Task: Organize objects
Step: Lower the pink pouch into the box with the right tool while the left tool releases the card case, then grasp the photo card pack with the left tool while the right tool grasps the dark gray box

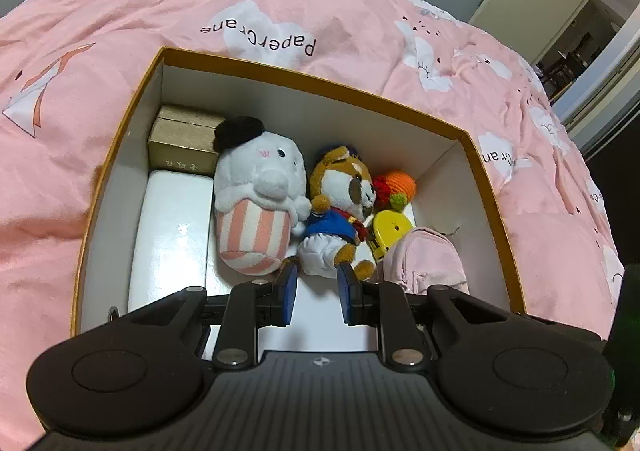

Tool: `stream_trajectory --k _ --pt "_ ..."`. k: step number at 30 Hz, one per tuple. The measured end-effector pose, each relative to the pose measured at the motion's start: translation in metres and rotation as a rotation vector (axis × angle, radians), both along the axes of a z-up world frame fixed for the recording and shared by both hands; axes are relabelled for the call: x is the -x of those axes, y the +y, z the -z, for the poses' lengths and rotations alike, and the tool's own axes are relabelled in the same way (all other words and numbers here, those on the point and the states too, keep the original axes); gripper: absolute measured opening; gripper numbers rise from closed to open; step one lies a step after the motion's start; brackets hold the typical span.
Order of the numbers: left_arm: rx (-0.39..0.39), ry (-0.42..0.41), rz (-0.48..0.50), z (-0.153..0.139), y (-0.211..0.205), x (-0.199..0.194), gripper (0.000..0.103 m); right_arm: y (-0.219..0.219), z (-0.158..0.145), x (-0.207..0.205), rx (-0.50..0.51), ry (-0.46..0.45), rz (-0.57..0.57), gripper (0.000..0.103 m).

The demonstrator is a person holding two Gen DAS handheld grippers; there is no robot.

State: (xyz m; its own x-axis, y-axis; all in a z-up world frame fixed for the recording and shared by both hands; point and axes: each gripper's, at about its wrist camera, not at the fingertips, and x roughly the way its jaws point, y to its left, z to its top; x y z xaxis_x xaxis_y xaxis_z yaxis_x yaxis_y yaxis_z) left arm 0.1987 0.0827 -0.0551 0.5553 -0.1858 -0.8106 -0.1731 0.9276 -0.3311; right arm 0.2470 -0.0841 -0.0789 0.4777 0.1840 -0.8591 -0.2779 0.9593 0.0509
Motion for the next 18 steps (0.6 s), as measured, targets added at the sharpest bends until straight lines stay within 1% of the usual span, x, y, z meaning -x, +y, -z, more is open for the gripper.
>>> stream_trajectory --k 5,9,12,16,18 --pt "-0.002 -0.005 0.004 -0.002 -0.001 0.003 0.024 0.000 -0.003 0.003 -0.022 -0.009 -0.007 0.040" --pt "-0.008 -0.035 0.015 -0.012 -0.004 0.011 0.024 -0.009 -0.018 0.011 -0.121 -0.031 -0.011 0.046" --pt "-0.022 -0.067 0.032 -0.022 -0.008 0.021 0.024 -0.013 -0.031 0.023 -0.145 -0.075 -0.025 0.049" --pt "-0.068 -0.111 0.069 -0.037 -0.015 0.042 0.024 -0.024 -0.051 0.049 -0.185 -0.162 -0.048 0.057" --pt "-0.093 -0.123 0.093 -0.042 -0.019 0.054 0.024 -0.031 -0.059 0.063 -0.193 -0.209 -0.052 0.057"
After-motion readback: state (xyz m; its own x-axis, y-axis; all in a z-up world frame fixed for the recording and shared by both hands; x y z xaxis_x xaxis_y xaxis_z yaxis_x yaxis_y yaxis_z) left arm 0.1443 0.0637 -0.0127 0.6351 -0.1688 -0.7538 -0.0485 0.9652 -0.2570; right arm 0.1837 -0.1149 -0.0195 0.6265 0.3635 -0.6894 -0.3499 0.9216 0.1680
